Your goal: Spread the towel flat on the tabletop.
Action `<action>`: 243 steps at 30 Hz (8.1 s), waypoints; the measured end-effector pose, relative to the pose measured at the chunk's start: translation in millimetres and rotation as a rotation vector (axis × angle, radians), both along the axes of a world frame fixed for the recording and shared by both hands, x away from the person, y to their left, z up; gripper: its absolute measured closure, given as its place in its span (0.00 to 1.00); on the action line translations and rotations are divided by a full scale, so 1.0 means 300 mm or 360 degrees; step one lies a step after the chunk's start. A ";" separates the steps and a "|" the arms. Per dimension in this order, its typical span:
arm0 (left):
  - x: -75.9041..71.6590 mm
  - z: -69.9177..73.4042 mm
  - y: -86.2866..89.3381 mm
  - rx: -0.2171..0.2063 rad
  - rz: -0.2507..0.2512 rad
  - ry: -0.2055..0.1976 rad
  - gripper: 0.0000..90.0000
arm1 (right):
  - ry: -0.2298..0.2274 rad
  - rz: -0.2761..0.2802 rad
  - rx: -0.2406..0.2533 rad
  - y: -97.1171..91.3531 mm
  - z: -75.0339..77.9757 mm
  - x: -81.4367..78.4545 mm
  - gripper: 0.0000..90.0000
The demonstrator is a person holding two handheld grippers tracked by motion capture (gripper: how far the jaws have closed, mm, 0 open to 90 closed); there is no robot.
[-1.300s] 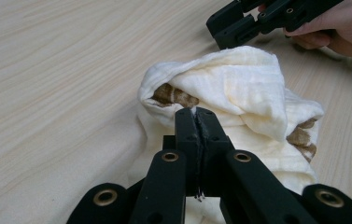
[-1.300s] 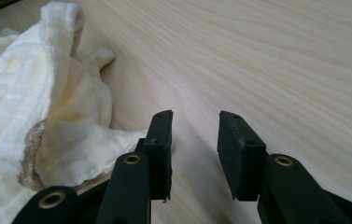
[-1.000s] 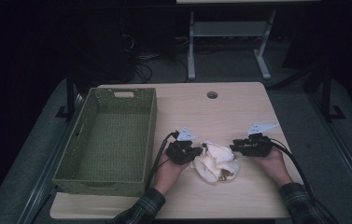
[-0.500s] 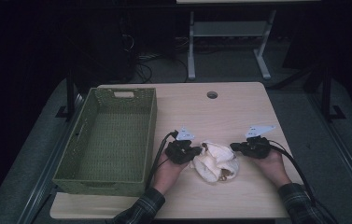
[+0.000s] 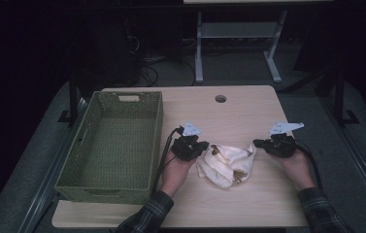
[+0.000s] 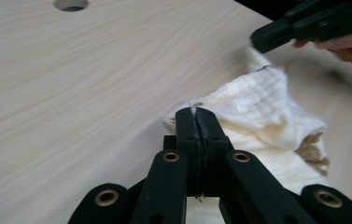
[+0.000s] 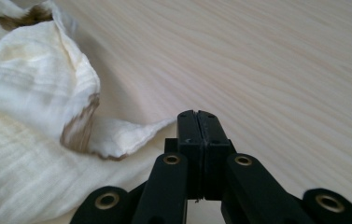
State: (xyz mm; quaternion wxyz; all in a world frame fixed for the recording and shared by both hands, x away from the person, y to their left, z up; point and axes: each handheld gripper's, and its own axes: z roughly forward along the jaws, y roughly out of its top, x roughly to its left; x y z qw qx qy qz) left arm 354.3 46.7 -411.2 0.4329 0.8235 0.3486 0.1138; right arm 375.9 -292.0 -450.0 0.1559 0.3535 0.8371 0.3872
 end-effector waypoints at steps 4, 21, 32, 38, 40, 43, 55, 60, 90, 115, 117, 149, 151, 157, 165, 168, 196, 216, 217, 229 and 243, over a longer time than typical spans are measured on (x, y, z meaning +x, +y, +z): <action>0.049 -0.012 0.000 0.0077 0.0116 0.0000 0.99 | 0.0003 -0.0062 -0.0023 -0.039 0.002 0.027 0.99; 0.173 -0.115 0.055 0.0235 0.0458 0.0071 1.00 | 0.0076 -0.0256 -0.0127 -0.158 -0.041 0.074 0.99; 0.184 -0.146 0.052 0.0214 0.0469 0.0108 0.83 | 0.0123 -0.0287 -0.0078 -0.185 -0.059 0.076 0.82; 0.121 -0.082 0.007 0.0116 0.0261 0.0068 0.68 | 0.0107 -0.0222 0.0022 -0.156 -0.020 0.052 0.74; 0.099 -0.069 -0.013 0.0116 0.0189 0.0074 0.67 | 0.0105 -0.0174 0.0031 -0.138 -0.008 0.039 0.74; 0.060 -0.056 -0.033 0.0095 0.0080 0.0092 0.66 | 0.0106 -0.0098 0.0067 -0.105 0.007 0.012 0.75; -0.111 -0.074 -0.047 0.0088 -0.0248 0.0045 0.62 | 0.0196 0.0141 0.0161 0.030 0.006 -0.104 0.78; -0.173 -0.093 -0.046 0.0113 -0.0317 0.0018 0.59 | 0.0207 0.0217 0.0146 0.089 -0.004 -0.157 0.78; -0.125 -0.062 0.023 0.0011 -0.0093 0.0010 0.94 | 0.0055 0.0163 0.0008 0.064 0.013 -0.182 0.96; -0.054 -0.115 0.039 0.0162 0.0124 0.0040 0.79 | 0.0118 -0.0034 0.0050 -0.068 -0.004 -0.099 0.78; -0.084 -0.092 0.035 0.0139 0.0083 0.0021 0.76 | 0.0099 -0.0016 0.0105 -0.072 0.014 -0.118 0.76; -0.139 -0.042 0.019 0.0003 -0.0071 0.0050 0.96 | 0.0099 0.0303 0.0022 0.080 0.022 -0.207 0.98; -0.129 -0.037 0.040 -0.0010 -0.0027 0.0047 0.96 | 0.0075 0.0273 0.0057 0.043 0.039 -0.205 0.98; -0.111 -0.052 0.058 0.0029 0.0031 0.0068 0.96 | 0.0069 0.0156 0.0112 -0.056 0.046 -0.179 0.98; -0.107 -0.080 0.042 0.0043 0.0007 0.0114 0.96 | 0.0091 0.0261 0.0155 0.018 0.056 -0.130 0.98; -0.106 -0.083 0.042 0.0039 -0.0003 0.0119 0.96 | 0.0088 0.0345 0.0196 0.073 0.072 -0.110 0.98; -0.039 -0.133 0.012 0.0075 -0.0002 0.0161 0.96 | 0.0097 -0.0035 0.0063 -0.028 0.038 0.043 0.82; -0.042 -0.134 0.011 0.0083 -0.0008 0.0165 0.96 | 0.0107 0.0006 -0.0046 0.026 0.036 -0.029 0.90; -0.042 -0.133 0.013 0.0084 -0.0002 0.0166 0.96 | 0.0119 -0.0031 -0.0048 -0.004 0.031 -0.029 0.91; -0.038 -0.136 0.017 0.0088 0.0005 0.0173 0.96 | 0.0116 -0.0082 -0.0048 -0.074 0.058 -0.060 0.86; -0.038 -0.140 0.012 0.0091 -0.0001 0.0175 0.96 | 0.0162 0.0071 -0.0107 0.033 -0.012 -0.039 0.84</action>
